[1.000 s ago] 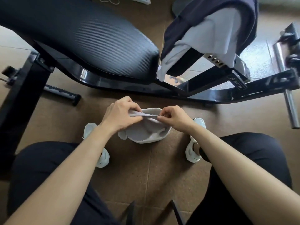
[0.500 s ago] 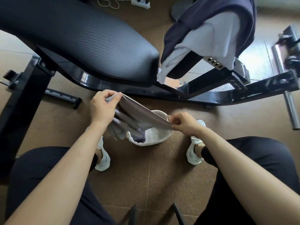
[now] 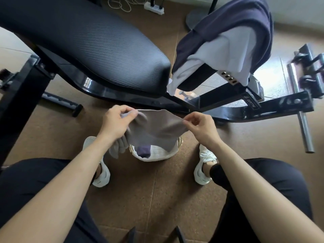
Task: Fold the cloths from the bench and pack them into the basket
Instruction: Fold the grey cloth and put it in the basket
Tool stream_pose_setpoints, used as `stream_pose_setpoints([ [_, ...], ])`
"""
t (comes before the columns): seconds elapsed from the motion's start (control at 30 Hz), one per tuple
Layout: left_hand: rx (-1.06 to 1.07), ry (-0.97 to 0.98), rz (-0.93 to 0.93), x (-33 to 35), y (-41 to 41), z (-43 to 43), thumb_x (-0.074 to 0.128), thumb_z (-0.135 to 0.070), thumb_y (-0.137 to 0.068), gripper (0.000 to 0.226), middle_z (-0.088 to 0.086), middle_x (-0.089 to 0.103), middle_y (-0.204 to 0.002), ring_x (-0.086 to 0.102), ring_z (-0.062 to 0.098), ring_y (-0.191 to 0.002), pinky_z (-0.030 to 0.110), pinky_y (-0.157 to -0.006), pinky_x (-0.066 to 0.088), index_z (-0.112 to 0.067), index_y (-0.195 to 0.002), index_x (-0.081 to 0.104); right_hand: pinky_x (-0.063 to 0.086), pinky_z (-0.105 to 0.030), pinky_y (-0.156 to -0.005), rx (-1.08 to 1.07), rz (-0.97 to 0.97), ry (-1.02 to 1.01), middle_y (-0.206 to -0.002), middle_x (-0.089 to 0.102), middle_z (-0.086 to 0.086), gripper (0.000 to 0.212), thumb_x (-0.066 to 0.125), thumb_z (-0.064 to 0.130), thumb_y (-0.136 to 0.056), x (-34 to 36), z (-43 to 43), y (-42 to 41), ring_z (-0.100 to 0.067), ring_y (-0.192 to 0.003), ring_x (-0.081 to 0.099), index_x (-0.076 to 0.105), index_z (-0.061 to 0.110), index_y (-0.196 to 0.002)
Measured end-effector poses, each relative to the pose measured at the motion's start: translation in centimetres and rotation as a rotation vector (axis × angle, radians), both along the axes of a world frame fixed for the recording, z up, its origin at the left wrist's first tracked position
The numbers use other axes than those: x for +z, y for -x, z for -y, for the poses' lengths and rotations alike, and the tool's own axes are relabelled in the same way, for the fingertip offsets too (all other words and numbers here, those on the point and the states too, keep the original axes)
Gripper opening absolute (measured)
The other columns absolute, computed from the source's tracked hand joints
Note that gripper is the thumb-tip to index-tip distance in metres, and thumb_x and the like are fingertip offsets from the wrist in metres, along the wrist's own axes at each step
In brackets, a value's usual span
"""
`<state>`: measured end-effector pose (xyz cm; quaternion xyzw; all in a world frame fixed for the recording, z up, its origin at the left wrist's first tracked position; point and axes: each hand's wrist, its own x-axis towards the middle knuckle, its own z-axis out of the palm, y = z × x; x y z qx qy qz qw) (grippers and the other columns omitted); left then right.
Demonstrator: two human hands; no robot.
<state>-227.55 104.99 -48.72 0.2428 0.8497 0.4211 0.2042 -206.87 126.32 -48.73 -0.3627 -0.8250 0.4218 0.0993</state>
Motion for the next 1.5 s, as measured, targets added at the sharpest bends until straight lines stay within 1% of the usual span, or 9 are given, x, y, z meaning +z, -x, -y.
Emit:
stream_pose_setpoints([
  [0.13, -0.259, -0.014, 0.074, 0.1, -1.8, -0.9, 0.070, -0.047, -0.088, 0.011, -0.006, 0.071, -0.097, 0.065, 0.014, -0.097, 0.034, -0.089, 0.049, -0.051, -0.078, 0.068, 0.049, -0.021, -0.067, 0.156, -0.032, 0.012, -0.076, 0.069, -0.001, 0.018, 0.081, 0.021, -0.084, 1.2, 1.5, 0.7, -0.011, -0.070, 0.061, 0.075, 0.023, -0.101],
  [0.3, -0.535, -0.037, 0.043, 0.4, -3.7, -1.4, 0.067, -0.040, -0.092, 0.014, -0.009, 0.066, -0.096, 0.063, 0.007, -0.094, 0.030, -0.084, 0.051, -0.031, -0.096, 0.077, 0.049, -0.018, -0.066, 0.336, -0.026, 0.055, -0.077, 0.065, 0.002, 0.045, 0.078, 0.018, -0.088, 1.6, 3.0, 1.4, -0.005, -0.068, 0.056, 0.067, 0.032, -0.129],
  [0.5, -0.614, -0.003, 0.015, 0.3, -4.0, -1.2, 0.066, -0.042, -0.090, 0.021, -0.012, 0.064, -0.096, 0.062, 0.009, -0.095, 0.038, -0.084, 0.054, -0.026, -0.098, 0.077, 0.039, -0.014, -0.062, 0.460, 0.029, 0.060, -0.074, 0.066, 0.000, 0.013, 0.075, 0.020, -0.090, 1.9, 3.4, 1.7, -0.004, -0.064, 0.050, 0.078, 0.025, -0.102],
  [0.73, -0.605, -0.026, -0.008, 0.4, -4.1, -1.1, 0.074, -0.030, -0.090, 0.004, -0.010, 0.065, -0.096, 0.063, 0.012, -0.094, 0.033, -0.081, 0.053, -0.027, -0.093, 0.075, 0.048, -0.026, -0.063, 0.503, 0.100, 0.099, -0.080, 0.070, -0.004, 0.003, 0.073, 0.020, -0.092, 2.0, 3.8, 1.7, -0.017, -0.072, 0.061, 0.073, 0.020, -0.095],
  [0.83, -0.565, 0.060, -0.115, 0.3, -3.5, -0.7, 0.065, -0.042, -0.086, 0.012, -0.013, 0.066, -0.096, 0.062, 0.011, -0.090, 0.038, -0.076, 0.056, -0.033, -0.093, 0.070, 0.043, -0.014, -0.063, 0.431, 0.048, 0.056, -0.077, 0.064, 0.009, 0.009, 0.072, 0.016, -0.092, 2.3, 3.2, 1.7, -0.005, -0.070, 0.056, 0.067, 0.023, -0.089],
  [1.0, -0.406, 0.149, -0.277, 0.5, -2.7, -0.4, 0.066, -0.027, -0.092, 0.014, -0.009, 0.071, -0.102, 0.063, 0.012, -0.093, 0.027, -0.070, 0.045, -0.027, -0.105, 0.071, 0.042, -0.012, -0.063, 0.297, -0.081, 0.036, -0.073, 0.061, 0.013, 0.006, 0.074, 0.014, -0.091, 3.6, 1.9, 1.5, 0.000, -0.065, 0.050, 0.069, 0.017, -0.088],
  [1.17, -0.385, 0.031, 0.116, 1.0, -3.0, -1.1, 0.056, -0.019, -0.101, 0.015, -0.007, 0.069, -0.096, 0.064, 0.008, -0.089, 0.022, -0.070, 0.049, -0.024, -0.106, 0.068, 0.043, -0.015, -0.063, 0.200, -0.137, 0.072, -0.076, 0.066, 0.004, 0.005, 0.071, 0.015, -0.093, 3.9, 1.3, 1.5, 0.000, -0.064, 0.050, 0.069, 0.016, -0.089],
  [1.27, -0.425, -0.014, 0.196, 1.5, -3.3, -1.3, 0.057, -0.024, -0.102, 0.015, -0.011, 0.068, -0.101, 0.064, 0.003, -0.091, 0.013, -0.068, 0.047, -0.025, -0.115, 0.065, 0.045, -0.017, -0.062, 0.132, -0.154, 0.091, -0.073, 0.064, 0.004, 0.010, 0.070, 0.013, -0.094, 4.0, 0.8, 1.4, -0.002, -0.062, 0.052, 0.068, 0.018, -0.086],
  [1.5, -0.462, 0.059, -0.285, 1.6, -3.4, -0.3, 0.063, -0.035, -0.080, 0.038, -0.008, 0.070, -0.096, 0.066, 0.014, -0.081, 0.028, -0.069, 0.057, -0.029, -0.117, 0.066, 0.050, -0.018, -0.064, 0.142, -0.116, 0.071, -0.076, 0.066, 0.004, 0.004, 0.070, 0.015, -0.095, 4.2, 0.6, 1.3, 0.000, -0.064, 0.054, 0.070, 0.014, -0.091],
])
